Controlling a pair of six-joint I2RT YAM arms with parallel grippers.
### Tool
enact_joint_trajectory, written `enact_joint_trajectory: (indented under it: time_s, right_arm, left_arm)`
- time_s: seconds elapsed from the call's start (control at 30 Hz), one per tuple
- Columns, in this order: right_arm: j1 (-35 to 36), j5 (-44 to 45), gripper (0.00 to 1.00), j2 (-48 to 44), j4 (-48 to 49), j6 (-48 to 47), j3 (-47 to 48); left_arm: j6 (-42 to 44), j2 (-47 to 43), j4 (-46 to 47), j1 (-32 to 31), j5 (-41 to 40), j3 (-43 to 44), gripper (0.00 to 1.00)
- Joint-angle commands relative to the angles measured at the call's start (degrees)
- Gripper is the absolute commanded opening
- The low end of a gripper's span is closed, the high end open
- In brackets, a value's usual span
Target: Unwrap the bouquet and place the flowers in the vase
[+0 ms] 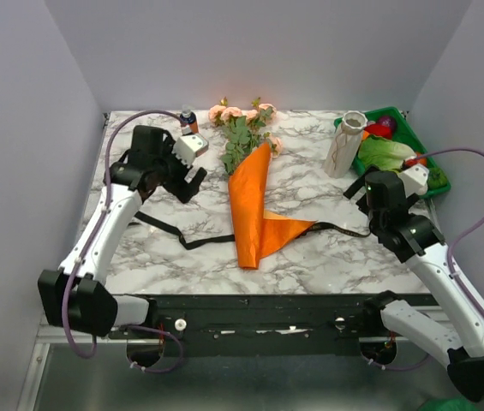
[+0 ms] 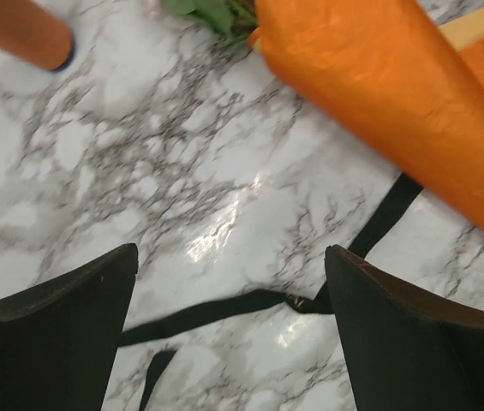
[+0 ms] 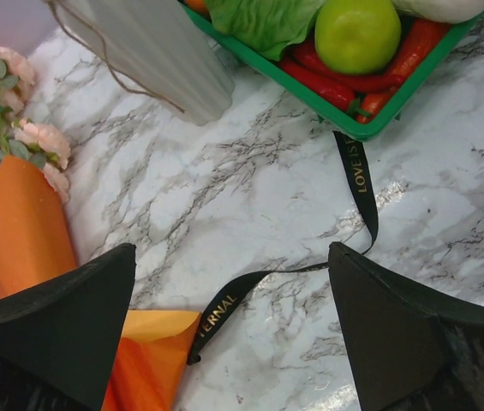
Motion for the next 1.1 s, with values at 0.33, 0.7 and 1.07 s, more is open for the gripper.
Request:
enact_joint_trajectory:
  time_s: [0.33, 0.7, 1.07]
  right_arm:
    - [4.90, 2.08, 0.97, -6.01, 1.79, -9.46, 0.60]
    - [6.22, 0.32, 0.93, -5.74, 3.37, -12.10, -0.11]
    - [6.39, -0.47, 0.89, -5.40, 3.81, -12.63, 0.15]
  left_arm:
    - [-4.95, 37.82, -0.17, -7.89, 22.19, 18.88, 0.93]
    - [-8.64, 46.18, 6.07, -8.24, 20.52, 23.36, 0.80]
    - [-8.82, 50.06, 5.90, -8.06, 22.10, 27.76, 0.61]
